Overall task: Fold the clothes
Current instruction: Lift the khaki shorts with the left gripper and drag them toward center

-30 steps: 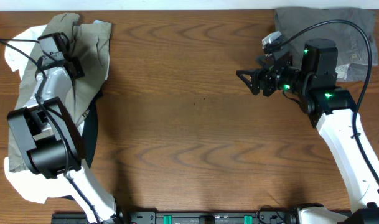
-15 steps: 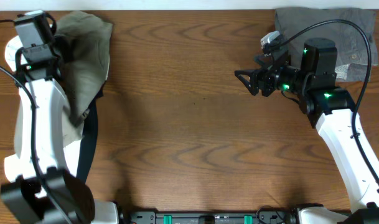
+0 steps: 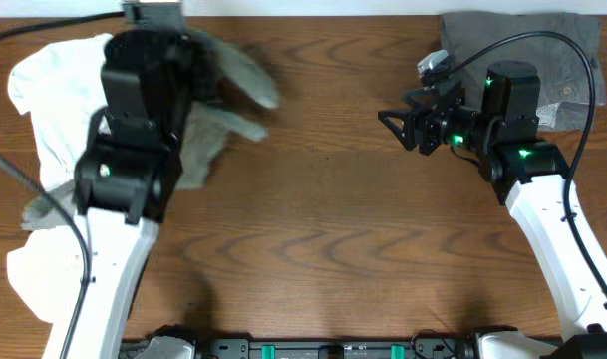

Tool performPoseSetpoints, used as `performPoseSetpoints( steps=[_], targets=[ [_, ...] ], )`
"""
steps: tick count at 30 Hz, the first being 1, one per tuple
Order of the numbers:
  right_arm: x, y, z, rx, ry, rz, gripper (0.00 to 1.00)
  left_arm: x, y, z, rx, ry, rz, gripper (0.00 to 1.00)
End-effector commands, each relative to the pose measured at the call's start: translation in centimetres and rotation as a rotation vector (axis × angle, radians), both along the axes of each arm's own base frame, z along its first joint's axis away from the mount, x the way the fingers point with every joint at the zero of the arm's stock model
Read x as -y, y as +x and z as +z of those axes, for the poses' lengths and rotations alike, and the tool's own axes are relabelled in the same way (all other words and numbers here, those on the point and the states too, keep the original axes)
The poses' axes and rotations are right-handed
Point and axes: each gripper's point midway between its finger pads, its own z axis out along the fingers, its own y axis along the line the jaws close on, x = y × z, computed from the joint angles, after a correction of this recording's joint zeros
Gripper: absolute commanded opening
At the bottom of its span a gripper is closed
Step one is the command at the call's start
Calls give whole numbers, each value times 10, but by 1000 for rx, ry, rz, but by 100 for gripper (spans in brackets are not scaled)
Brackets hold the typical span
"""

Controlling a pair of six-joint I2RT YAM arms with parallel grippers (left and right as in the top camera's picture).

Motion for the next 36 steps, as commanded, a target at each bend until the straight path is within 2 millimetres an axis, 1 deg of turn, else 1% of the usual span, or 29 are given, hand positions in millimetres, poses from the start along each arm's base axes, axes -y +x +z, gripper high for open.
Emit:
performPoseSetpoints(
  steps=[1,4,7,10,13,16,19,21,24,27,32,36],
  targets=[
    [-3,-4,22,16,41,-4,61,29,-30,50,133,-60,-92,6],
    [1,-11,35,42,45,-14,63,50,-56,77,211,-99,-168,6],
    [5,-21,51,73,48,-21,64,59,-82,100,268,-174,-217,6],
    [11,-33,66,104,49,-34,65,65,-107,120,308,-299,-259,6],
    [17,-42,77,128,44,-56,67,80,-133,142,361,-371,-389,6],
    [21,-49,83,137,36,-74,68,84,-144,154,389,-430,-431,6],
    [24,-53,81,121,25,-91,68,84,-143,152,380,-439,-426,6],
    [25,-55,76,100,18,-99,68,88,-135,141,342,-424,-415,6],
    [28,-54,67,65,3,-115,68,94,-112,111,245,-381,-362,6],
    [29,-52,58,28,-6,-121,68,100,-82,67,113,-313,-287,6],
    [28,-47,37,-49,-17,-121,67,120,-30,-12,-91,-217,-228,6],
    [29,-39,17,-111,-32,-130,66,126,12,-75,-218,-163,-175,6]
  ],
)
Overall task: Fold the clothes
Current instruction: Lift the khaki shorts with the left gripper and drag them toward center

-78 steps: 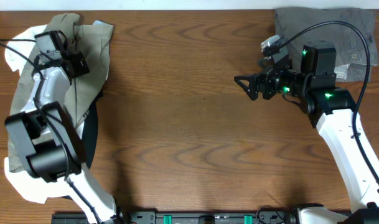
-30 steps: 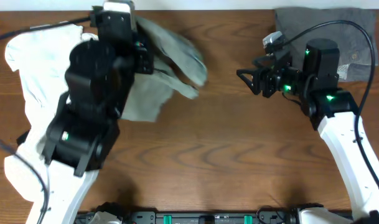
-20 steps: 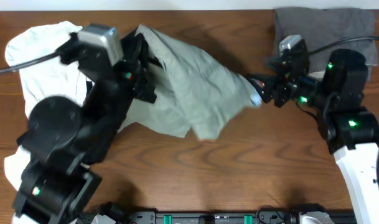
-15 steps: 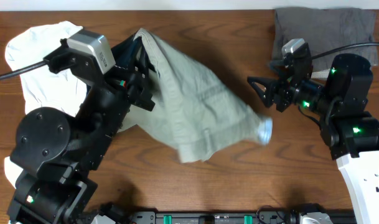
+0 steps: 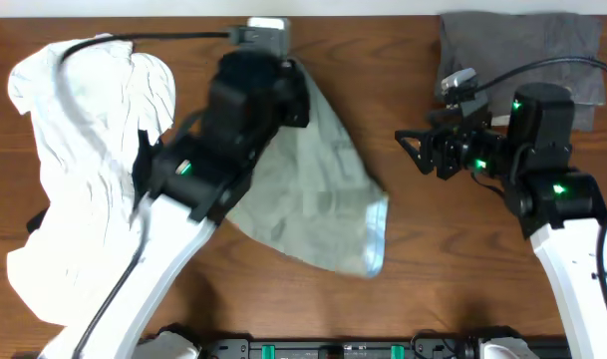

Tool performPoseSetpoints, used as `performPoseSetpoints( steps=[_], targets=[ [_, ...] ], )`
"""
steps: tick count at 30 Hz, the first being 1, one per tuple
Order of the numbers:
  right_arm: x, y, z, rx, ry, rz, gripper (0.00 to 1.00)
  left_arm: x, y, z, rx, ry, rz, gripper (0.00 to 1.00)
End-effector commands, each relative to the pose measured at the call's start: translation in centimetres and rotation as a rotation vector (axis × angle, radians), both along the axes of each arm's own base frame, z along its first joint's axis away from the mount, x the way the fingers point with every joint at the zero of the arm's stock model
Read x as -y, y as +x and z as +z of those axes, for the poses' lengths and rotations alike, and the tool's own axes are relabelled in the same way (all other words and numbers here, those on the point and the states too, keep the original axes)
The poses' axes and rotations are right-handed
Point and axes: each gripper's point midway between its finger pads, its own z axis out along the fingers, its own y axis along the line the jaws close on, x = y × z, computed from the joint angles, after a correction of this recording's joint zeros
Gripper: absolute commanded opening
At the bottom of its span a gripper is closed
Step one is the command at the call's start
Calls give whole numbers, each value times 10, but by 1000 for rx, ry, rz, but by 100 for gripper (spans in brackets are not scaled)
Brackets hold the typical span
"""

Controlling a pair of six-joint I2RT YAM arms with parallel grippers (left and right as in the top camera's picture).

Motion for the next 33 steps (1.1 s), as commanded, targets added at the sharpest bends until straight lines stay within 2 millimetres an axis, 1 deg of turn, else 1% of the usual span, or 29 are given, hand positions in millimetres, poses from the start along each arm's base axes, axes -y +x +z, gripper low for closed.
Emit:
performPoseSetpoints(
  steps=[1,2,3,4,6,7,9,10,12,14,16,19,22,26,30,33],
  targets=[
    [7,10,-9,-37,-14,-32,66,-7,34,-35,-57,42,67,6],
    [7,12,-14,-49,-18,-35,66,-8,46,-52,-83,56,80,7],
    [7,13,-17,-59,-18,-35,66,-10,55,-66,-101,65,91,12],
    [7,15,-20,-67,-19,-36,66,-12,65,-83,-122,89,97,17],
    [8,19,-24,-71,-28,-45,66,-18,77,-104,-148,122,106,28],
    [10,20,-25,-70,-36,-54,67,-21,80,-110,-157,134,110,36],
    [15,22,-26,-66,-56,-79,68,-28,83,-113,-163,153,110,51],
    [16,23,-27,-65,-63,-88,69,-29,82,-110,-151,168,93,59],
    [18,24,-27,-65,-67,-96,70,-31,80,-99,-119,204,64,68],
    [21,25,-27,-66,-67,-103,71,-29,76,-87,-79,250,16,74],
    [24,26,-27,-66,-67,-111,72,-19,69,-80,-51,287,-77,77],
    [27,27,-28,-72,-63,-124,73,-1,59,-82,-61,273,-188,81],
    [28,27,-28,-88,-48,-139,73,20,44,-99,-131,221,-294,81],
    [33,29,-29,-115,-36,-191,73,39,34,-128,-239,173,-322,81],
    [47,32,-37,-155,-63,-296,73,60,28,-160,-298,207,-373,80],
    [53,31,-42,-174,-84,-328,72,70,26,-185,-325,263,-413,81]
  ],
)
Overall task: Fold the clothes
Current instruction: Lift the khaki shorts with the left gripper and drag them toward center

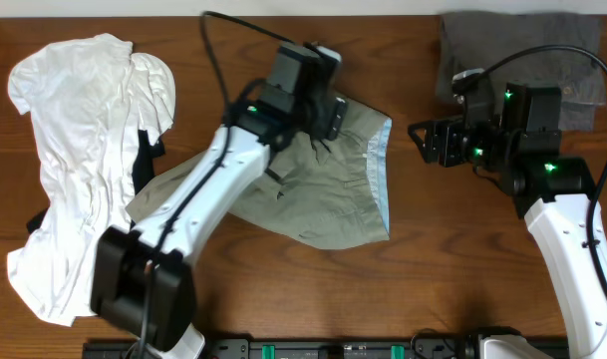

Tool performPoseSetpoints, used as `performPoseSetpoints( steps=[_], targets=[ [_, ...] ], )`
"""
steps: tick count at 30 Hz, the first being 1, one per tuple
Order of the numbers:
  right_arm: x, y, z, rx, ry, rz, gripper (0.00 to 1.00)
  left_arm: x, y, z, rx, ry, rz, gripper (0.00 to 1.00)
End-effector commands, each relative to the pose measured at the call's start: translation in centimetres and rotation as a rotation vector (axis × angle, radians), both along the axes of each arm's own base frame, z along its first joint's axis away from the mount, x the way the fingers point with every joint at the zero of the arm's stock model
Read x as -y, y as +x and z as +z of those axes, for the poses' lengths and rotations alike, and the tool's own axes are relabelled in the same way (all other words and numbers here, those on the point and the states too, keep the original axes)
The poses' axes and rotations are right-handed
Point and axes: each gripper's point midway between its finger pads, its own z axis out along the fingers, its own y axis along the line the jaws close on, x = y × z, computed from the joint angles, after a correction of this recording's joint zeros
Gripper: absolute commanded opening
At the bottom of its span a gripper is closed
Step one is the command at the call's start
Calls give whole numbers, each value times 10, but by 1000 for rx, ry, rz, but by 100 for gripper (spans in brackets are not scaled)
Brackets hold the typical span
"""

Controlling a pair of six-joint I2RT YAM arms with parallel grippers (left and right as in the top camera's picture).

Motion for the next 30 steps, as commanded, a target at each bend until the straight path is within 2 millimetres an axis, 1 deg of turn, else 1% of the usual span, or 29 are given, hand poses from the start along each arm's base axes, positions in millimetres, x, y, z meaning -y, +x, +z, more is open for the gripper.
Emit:
performPoseSetpoints(
  steps=[1,3,6,9,12,16,18,26,30],
  targets=[
    [16,5,3,-12,-24,-100,72,12,-3,-26,-37,42,-44,80],
    [19,4,0,-26,-35,-119,72,15,-3,-39,-71,47,-29,81],
    [22,3,-2,-40,-38,-140,71,17,-4,-57,-163,-9,86,80],
    [22,3,-2,-41,-37,-140,70,17,-2,-72,-231,-55,184,73],
    [22,3,-2,-44,-33,-145,70,16,-2,-90,-282,-60,241,66],
    [22,3,-2,-44,-33,-144,71,6,2,-108,-293,-21,316,66],
    [22,3,-2,-44,-33,-144,71,4,3,-111,-290,-9,328,66],
    [22,3,-2,-43,-33,-144,71,7,8,-110,-274,-25,328,66],
    [22,3,-2,-44,-33,-144,71,9,10,-119,-275,-23,327,66]
  ],
)
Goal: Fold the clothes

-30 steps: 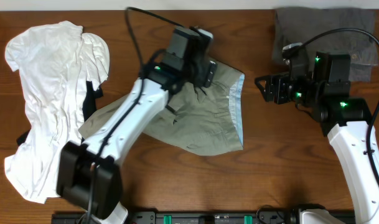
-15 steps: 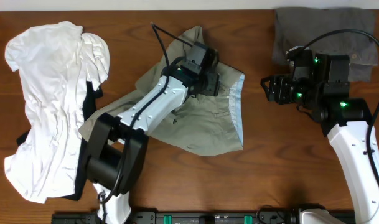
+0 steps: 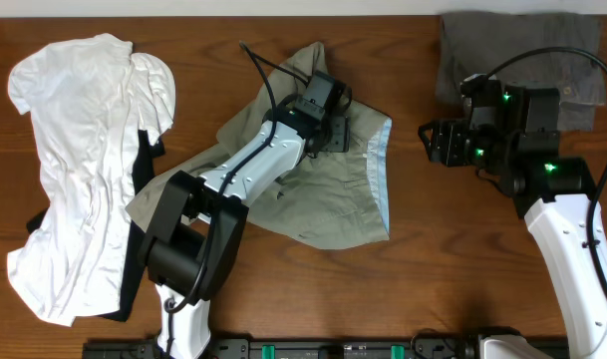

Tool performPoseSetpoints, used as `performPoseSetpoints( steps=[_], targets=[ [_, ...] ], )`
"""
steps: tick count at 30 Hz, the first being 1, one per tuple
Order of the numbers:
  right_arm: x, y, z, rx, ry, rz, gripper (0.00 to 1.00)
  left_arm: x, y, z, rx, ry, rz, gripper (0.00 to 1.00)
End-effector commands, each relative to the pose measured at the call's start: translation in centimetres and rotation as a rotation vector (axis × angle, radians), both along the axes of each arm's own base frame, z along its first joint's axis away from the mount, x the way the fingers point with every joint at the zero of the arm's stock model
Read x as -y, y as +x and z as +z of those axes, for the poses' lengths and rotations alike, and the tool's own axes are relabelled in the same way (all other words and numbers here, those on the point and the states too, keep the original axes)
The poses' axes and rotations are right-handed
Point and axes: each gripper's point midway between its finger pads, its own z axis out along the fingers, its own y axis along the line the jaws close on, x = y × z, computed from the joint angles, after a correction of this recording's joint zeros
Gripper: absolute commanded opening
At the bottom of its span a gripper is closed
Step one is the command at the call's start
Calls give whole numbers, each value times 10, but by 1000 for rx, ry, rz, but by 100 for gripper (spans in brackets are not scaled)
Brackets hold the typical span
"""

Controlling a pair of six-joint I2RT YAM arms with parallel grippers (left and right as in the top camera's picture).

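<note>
An olive-green garment (image 3: 318, 189) lies spread and rumpled in the middle of the table, with a pale blue hem along its right edge. My left gripper (image 3: 337, 128) is low over its upper part, and its fingers are hidden under the wrist. A fold of the garment (image 3: 298, 62) lies beyond the gripper towards the far edge. To the right of the garment, my right gripper (image 3: 428, 145) hangs open above bare wood and holds nothing.
A large white shirt (image 3: 79, 170) sprawls over the left side of the table with a dark garment (image 3: 147, 160) under it. A grey folded garment (image 3: 517, 45) lies at the far right corner, behind the right arm.
My left gripper has dropped lower onto the olive garment's upper part. The garment now reaches further towards the far edge. The right arm has barely moved.
First my left arm was over the pile at the far left with the olive garment hanging from it. Then the garment was carried to the middle, draped below the gripper. Then it lay on the table, where it now lies more spread out. The right gripper stayed open throughout.
</note>
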Motion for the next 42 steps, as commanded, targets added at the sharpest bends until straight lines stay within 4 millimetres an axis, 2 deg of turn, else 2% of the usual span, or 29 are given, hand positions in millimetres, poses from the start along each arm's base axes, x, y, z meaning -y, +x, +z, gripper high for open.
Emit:
performPoseSetpoints(
  steps=[1,6,12,13,15,17,18,20,23,27,30,32,34,36,39,42],
  targets=[
    [4,3,9,16,6,-21,70,-1,4,-11,-10,12,22,66],
    [4,3,9,18,6,-21,71,0,4,-27,-27,25,17,66],
    [4,3,9,16,6,-21,71,4,9,-28,-7,13,17,64],
    [4,3,9,16,6,-21,71,5,11,-27,1,8,17,57],
    [4,3,9,16,6,-21,71,7,14,-25,16,-2,18,29],
    [4,3,9,16,6,-21,71,8,17,-22,31,-11,18,10],
    [4,2,8,13,6,-21,70,10,19,-21,40,-16,17,6],
    [4,2,7,8,6,-21,69,12,24,-14,65,-31,18,6],
    [4,0,4,-4,13,-29,68,10,35,14,126,-67,32,6],
    [-1,-2,-6,-45,47,-27,66,-6,56,76,251,-114,85,6],
    [-17,-7,-15,-90,116,38,66,-23,68,125,346,-148,128,6],
    [-29,-11,-25,-132,153,82,66,-30,73,149,398,-173,144,6],
    [-43,-17,-39,-183,173,127,65,-35,76,165,436,-192,155,6],
    [-57,-24,-56,-239,180,167,64,-37,78,172,458,-203,159,6],
    [-78,-38,-84,-321,162,233,64,-36,79,173,464,-207,160,6],
    [-90,-46,-107,-376,121,282,64,-36,79,173,462,-206,159,6]
  ],
)
